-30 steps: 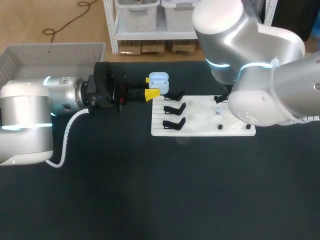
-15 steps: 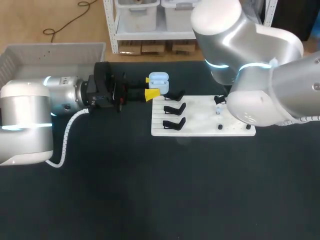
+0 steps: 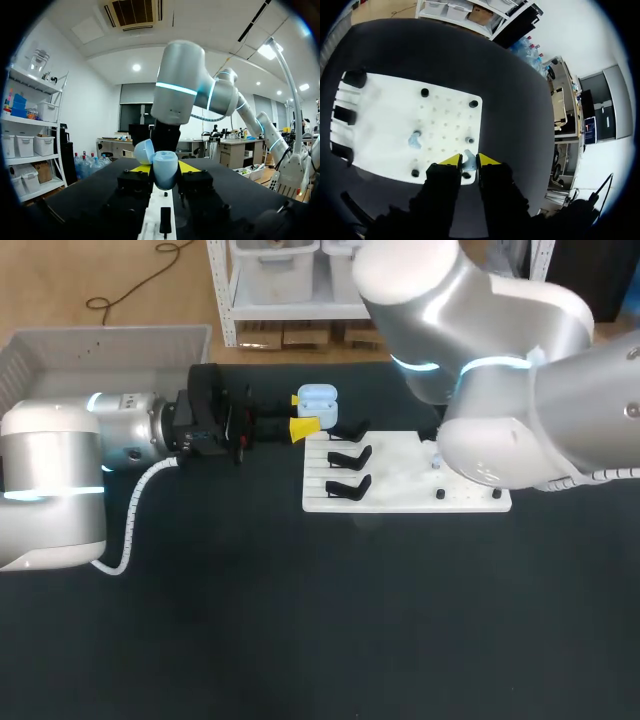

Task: Pick up each earbud case from the left stands, insert the matching earbuds, close the lid, and place the case in the box.

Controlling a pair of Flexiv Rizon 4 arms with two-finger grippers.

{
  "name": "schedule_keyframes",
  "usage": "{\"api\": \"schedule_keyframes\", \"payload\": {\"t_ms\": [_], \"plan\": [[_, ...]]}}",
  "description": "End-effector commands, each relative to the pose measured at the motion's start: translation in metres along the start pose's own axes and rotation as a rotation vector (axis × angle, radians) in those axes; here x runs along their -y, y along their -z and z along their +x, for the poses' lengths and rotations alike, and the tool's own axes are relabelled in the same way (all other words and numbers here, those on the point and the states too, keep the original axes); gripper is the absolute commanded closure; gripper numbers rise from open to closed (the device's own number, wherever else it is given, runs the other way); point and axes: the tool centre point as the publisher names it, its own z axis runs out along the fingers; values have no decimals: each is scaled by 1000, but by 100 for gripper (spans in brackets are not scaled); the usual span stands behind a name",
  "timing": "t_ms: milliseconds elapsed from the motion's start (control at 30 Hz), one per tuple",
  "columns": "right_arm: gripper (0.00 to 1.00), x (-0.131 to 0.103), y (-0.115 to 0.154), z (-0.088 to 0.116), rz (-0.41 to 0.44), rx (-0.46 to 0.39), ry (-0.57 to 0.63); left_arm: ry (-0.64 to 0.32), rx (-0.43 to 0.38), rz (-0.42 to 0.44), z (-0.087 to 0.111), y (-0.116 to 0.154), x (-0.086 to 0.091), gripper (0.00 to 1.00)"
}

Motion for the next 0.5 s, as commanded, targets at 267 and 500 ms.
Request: {"api": "schedule_keyframes", "payload": {"t_ms": [267, 500], "plan": [[100, -3, 98, 36, -159, -49, -94, -1, 0, -2, 1, 0, 0, 100], [100, -24, 148, 40, -227, -99, -108, -1, 0, -2, 1, 0, 0, 100]]}}
